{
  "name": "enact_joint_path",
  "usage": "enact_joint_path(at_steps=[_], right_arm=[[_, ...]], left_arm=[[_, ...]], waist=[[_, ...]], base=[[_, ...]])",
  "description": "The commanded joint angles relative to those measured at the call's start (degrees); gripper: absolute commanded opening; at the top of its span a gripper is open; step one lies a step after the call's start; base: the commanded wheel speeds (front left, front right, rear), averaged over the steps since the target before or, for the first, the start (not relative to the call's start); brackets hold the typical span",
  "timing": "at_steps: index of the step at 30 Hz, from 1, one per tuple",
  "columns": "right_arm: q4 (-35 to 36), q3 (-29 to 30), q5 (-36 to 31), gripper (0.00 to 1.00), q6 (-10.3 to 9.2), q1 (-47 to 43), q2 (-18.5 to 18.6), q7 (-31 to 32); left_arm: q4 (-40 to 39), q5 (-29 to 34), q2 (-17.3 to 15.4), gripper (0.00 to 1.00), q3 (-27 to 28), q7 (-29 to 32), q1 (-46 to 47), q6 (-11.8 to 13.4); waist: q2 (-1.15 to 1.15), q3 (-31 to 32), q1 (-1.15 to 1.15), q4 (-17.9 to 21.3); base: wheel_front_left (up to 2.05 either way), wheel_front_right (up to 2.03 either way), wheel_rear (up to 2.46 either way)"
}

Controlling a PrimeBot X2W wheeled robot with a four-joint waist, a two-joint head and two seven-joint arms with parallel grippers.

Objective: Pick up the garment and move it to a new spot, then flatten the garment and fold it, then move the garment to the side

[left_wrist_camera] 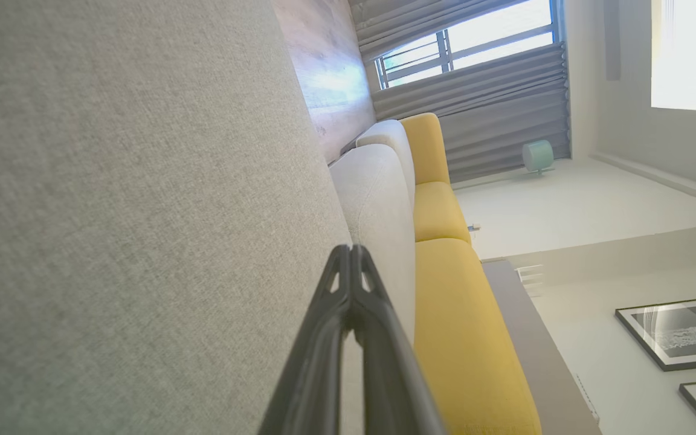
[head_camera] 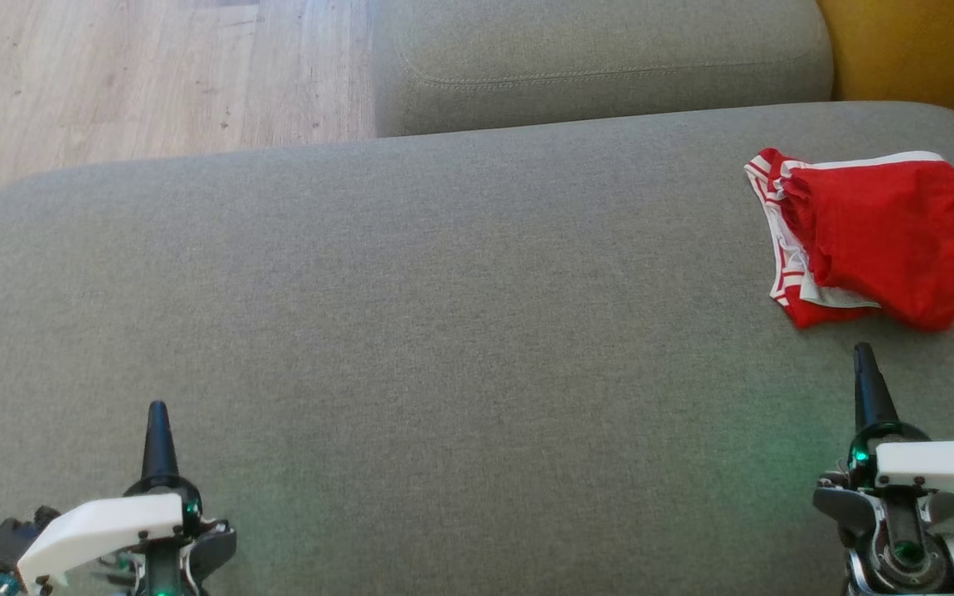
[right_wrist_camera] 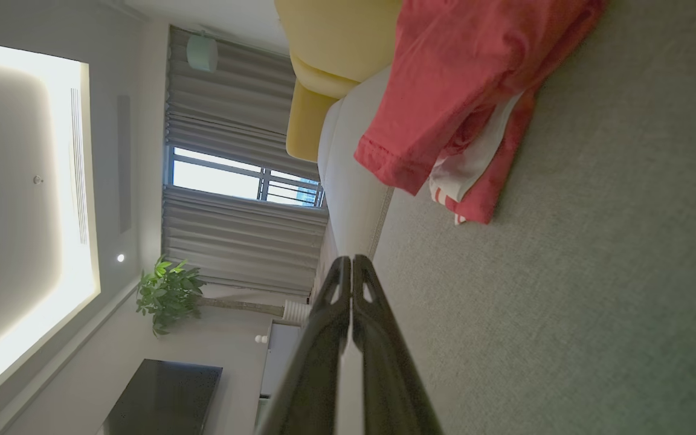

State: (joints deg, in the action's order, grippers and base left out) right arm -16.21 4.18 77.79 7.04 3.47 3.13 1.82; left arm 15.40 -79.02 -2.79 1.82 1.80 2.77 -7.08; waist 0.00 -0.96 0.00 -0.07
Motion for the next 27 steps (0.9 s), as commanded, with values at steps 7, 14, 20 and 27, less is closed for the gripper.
enact_joint_path(at_steps=[7, 14, 20, 27], right_arm=[[2.16, -0.21, 5.41, 0.00, 0.39, 2.53, 0.80, 1.39], [2.20, 0.32, 9.77, 0.00, 0.42, 2.56, 0.76, 2.35], [2.24, 0.78, 13.49, 0.00, 0.44, 2.58, 0.73, 3.17], [2.25, 1.09, 15.41, 0.00, 0.45, 2.59, 0.66, 3.66]], left_arm=[[-1.53, -4.67, -0.53, 0.00, 2.50, 1.46, 3.07, -0.35], [-1.46, -8.54, -0.53, 0.00, 3.22, 2.67, 3.20, -0.37], [-1.39, -11.84, -0.52, 0.00, 3.83, 3.70, 3.32, -0.40], [-1.36, -13.57, -0.49, 0.00, 4.19, 4.28, 3.38, -0.41]], waist=[[0.00, 0.24, 0.00, 0.02], [0.00, 0.47, 0.00, 0.04], [0.00, 0.67, 0.00, 0.06], [0.00, 0.78, 0.00, 0.07]], base=[[0.00, 0.00, 0.00], [0.00, 0.00, 0.00], [0.00, 0.00, 0.00], [0.00, 0.00, 0.00]])
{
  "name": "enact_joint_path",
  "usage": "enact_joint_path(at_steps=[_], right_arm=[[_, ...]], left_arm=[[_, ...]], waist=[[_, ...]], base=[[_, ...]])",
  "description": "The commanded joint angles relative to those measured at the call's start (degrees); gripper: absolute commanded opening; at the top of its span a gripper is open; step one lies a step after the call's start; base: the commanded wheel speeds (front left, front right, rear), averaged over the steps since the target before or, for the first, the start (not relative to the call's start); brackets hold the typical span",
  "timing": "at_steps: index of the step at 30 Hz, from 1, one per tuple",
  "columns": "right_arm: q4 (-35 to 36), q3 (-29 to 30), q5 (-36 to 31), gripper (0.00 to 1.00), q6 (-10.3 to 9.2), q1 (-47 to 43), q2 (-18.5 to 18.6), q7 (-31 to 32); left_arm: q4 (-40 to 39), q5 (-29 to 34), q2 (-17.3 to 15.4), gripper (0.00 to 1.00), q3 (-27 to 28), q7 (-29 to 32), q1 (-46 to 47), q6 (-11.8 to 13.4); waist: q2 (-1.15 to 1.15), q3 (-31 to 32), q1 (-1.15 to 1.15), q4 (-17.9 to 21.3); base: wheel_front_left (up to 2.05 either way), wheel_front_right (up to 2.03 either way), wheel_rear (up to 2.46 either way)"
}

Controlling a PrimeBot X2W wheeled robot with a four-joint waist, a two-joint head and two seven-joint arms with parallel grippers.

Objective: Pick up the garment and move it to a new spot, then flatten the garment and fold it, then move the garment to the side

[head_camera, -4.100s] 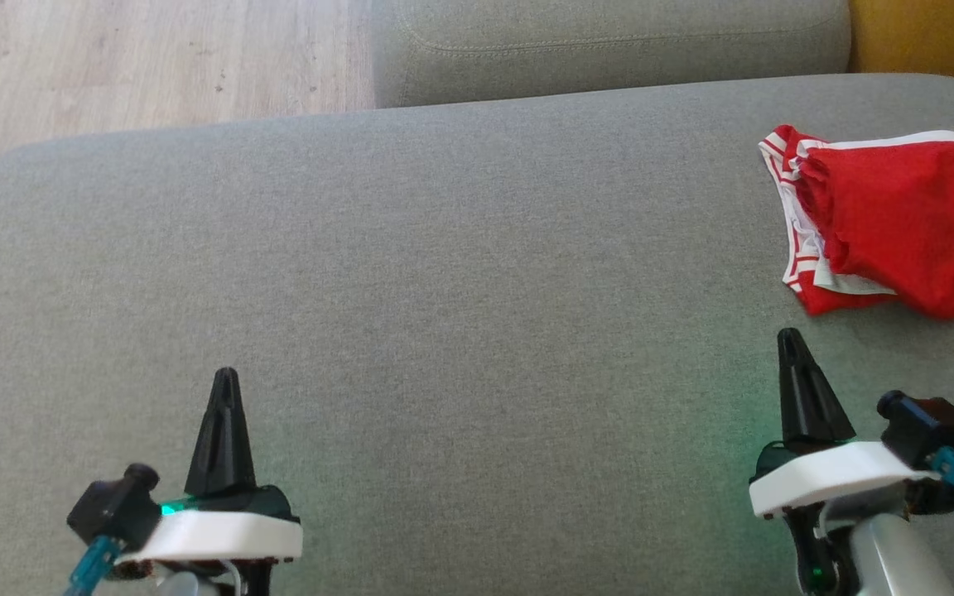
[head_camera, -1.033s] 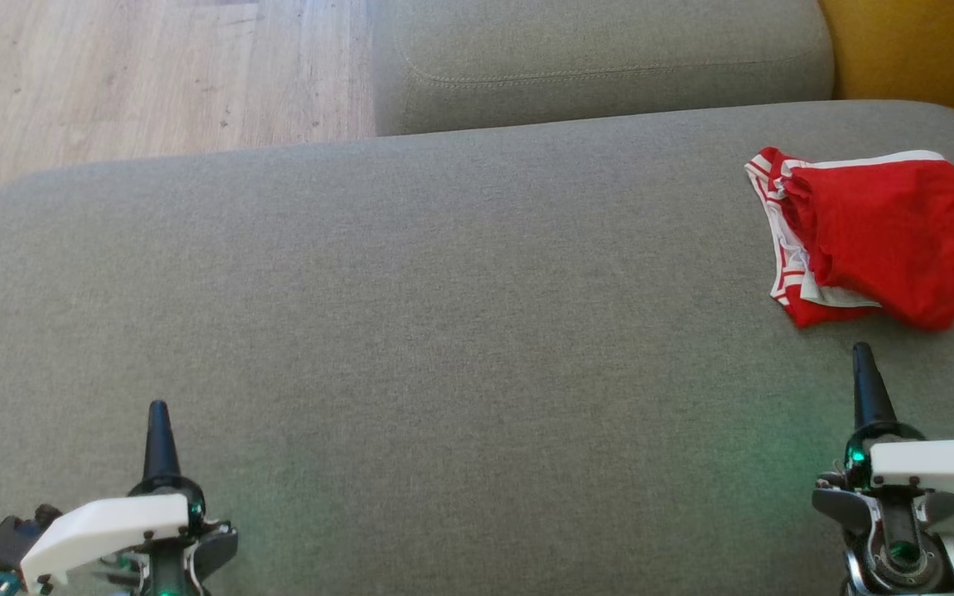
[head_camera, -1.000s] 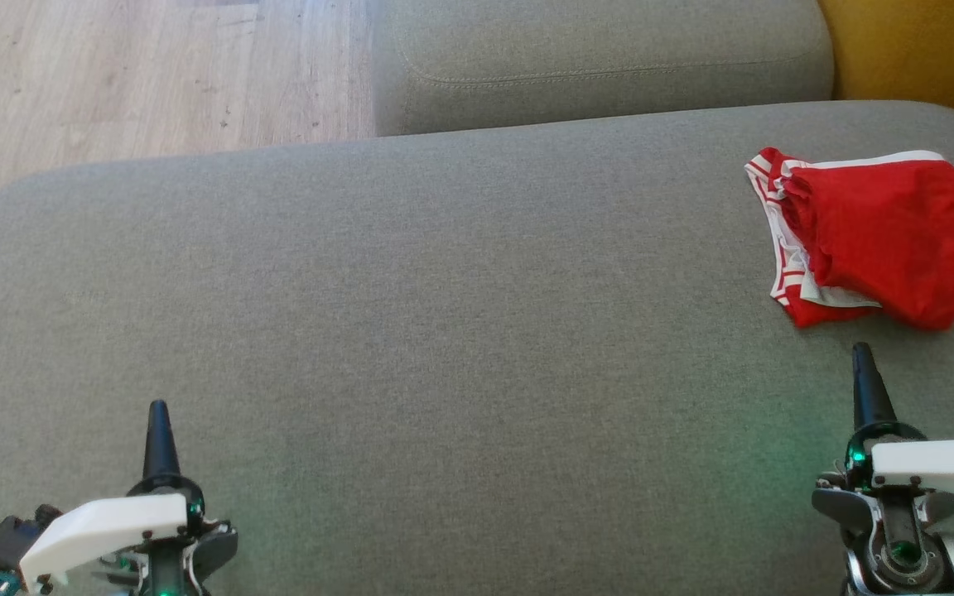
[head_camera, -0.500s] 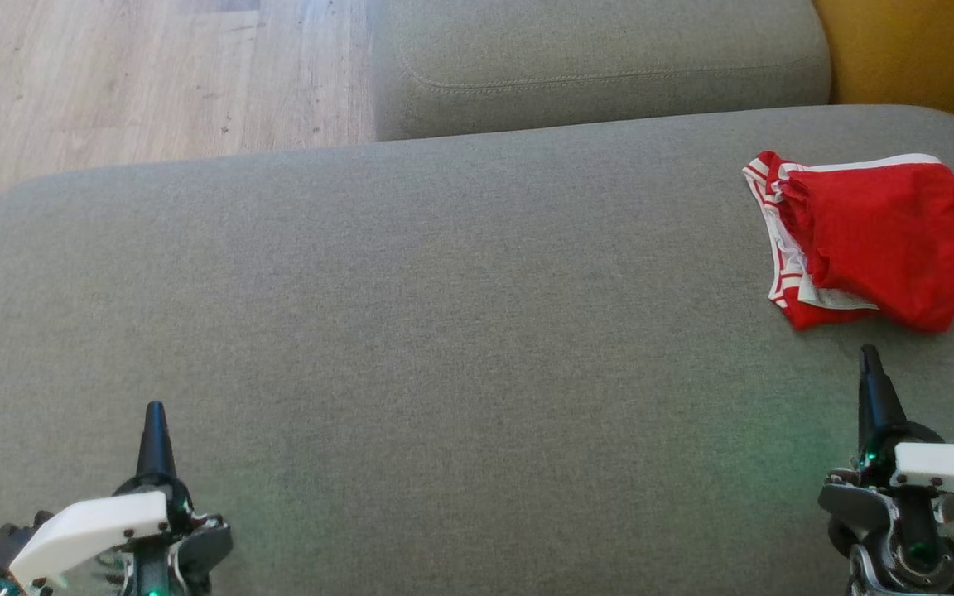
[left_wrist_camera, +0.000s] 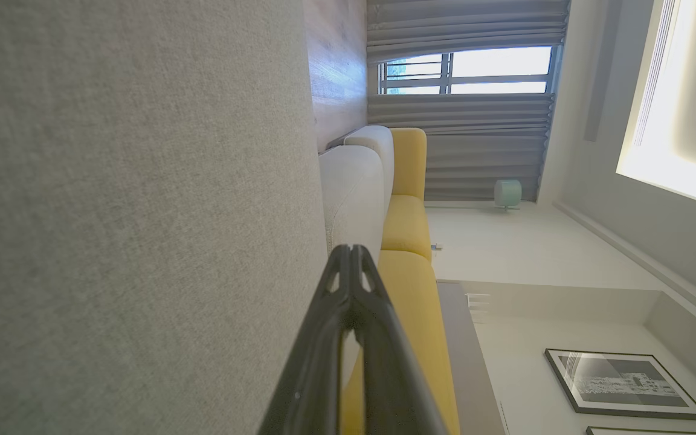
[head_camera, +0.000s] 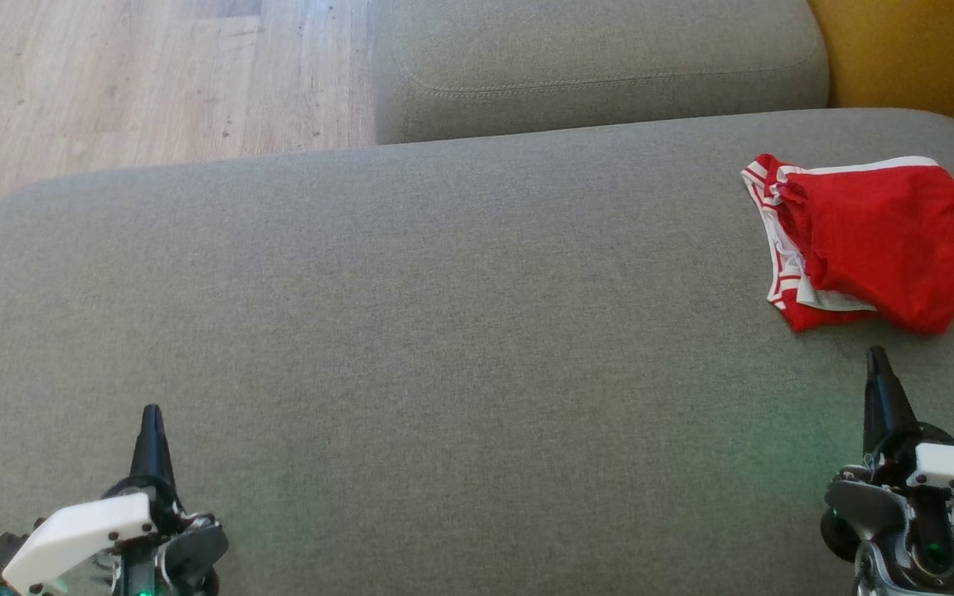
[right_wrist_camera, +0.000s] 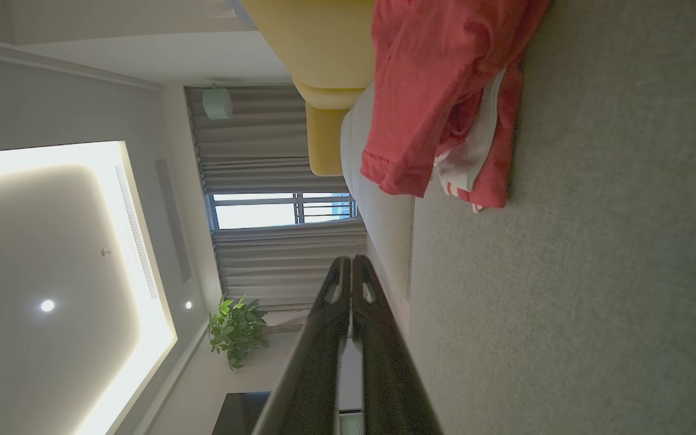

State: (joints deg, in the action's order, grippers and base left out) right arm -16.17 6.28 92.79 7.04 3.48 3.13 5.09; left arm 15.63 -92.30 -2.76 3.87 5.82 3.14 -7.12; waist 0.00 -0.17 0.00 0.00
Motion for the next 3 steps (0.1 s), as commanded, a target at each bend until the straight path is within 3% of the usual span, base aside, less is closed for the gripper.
enact_joint_path(at_steps=[1, 3], right_arm=[[2.21, -0.99, 0.40, 0.00, 0.45, 2.59, 0.65, 0.40], [2.21, -0.98, 0.39, 0.00, 0.45, 2.59, 0.64, 0.42]], left_arm=[[-1.59, -0.28, -0.51, 0.00, 2.14, 0.26, 3.00, -0.36], [-1.59, -0.27, -0.50, 0.00, 2.15, 0.27, 3.00, -0.36]], waist=[[0.00, -0.01, 0.00, 0.00], [0.00, -0.01, 0.00, 0.00]], base=[[0.00, 0.00, 0.00], [0.00, 0.00, 0.00]])
